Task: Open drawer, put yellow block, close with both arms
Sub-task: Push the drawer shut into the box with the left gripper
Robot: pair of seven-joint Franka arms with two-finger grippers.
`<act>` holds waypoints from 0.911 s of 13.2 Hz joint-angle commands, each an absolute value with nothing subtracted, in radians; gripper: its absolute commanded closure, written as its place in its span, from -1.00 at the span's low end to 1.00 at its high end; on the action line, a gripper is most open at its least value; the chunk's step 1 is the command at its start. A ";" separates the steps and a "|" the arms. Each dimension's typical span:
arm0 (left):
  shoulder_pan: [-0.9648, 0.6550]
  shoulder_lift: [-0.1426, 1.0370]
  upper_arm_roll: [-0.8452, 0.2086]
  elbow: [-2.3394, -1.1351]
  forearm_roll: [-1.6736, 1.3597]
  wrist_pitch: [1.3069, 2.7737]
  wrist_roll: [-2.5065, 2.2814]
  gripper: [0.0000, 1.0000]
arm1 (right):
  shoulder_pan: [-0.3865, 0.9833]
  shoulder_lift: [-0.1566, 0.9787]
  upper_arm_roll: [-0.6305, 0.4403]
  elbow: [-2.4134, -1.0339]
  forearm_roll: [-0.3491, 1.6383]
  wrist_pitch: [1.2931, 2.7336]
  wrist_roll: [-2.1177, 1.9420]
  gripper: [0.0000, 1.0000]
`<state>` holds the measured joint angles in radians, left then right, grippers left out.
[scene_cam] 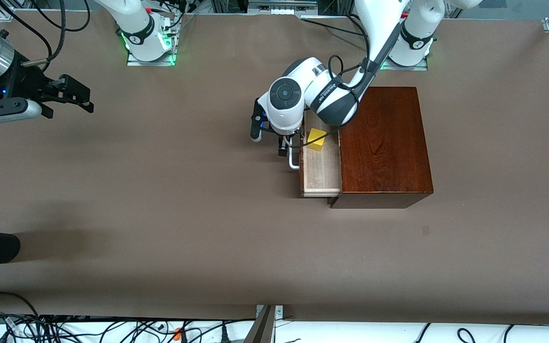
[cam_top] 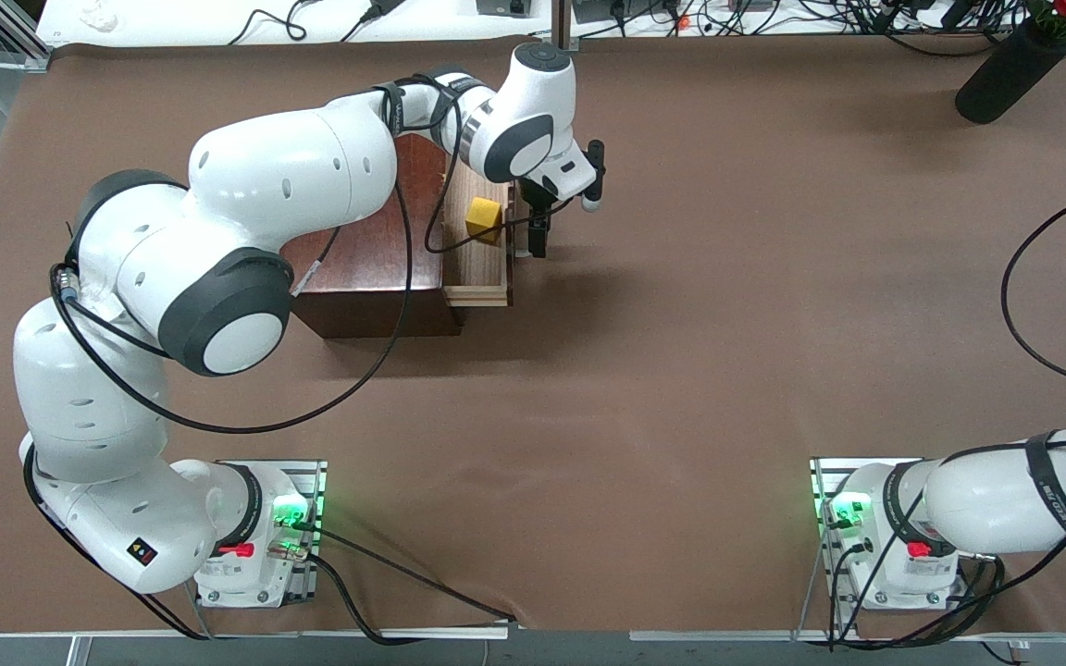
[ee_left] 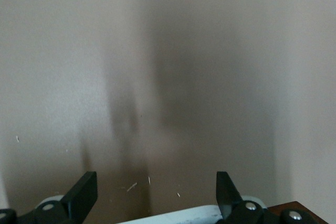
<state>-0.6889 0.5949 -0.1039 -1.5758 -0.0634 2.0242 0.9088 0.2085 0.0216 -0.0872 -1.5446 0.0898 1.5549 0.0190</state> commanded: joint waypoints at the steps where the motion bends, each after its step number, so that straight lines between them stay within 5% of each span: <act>1: -0.646 0.566 -0.100 -1.586 -0.031 1.942 0.931 -1.00 | 0.193 0.005 -0.083 -1.522 0.075 1.548 0.015 -1.00; 12: -0.566 0.526 -0.092 -1.585 0.018 1.802 0.931 -1.00 | 0.195 0.028 -0.094 -1.500 0.032 1.543 0.017 -1.00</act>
<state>-0.5738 0.5543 -0.0958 -1.5745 -0.0161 1.8347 0.9127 0.1994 0.0270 -0.1020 -1.5145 0.0476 1.5493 0.0181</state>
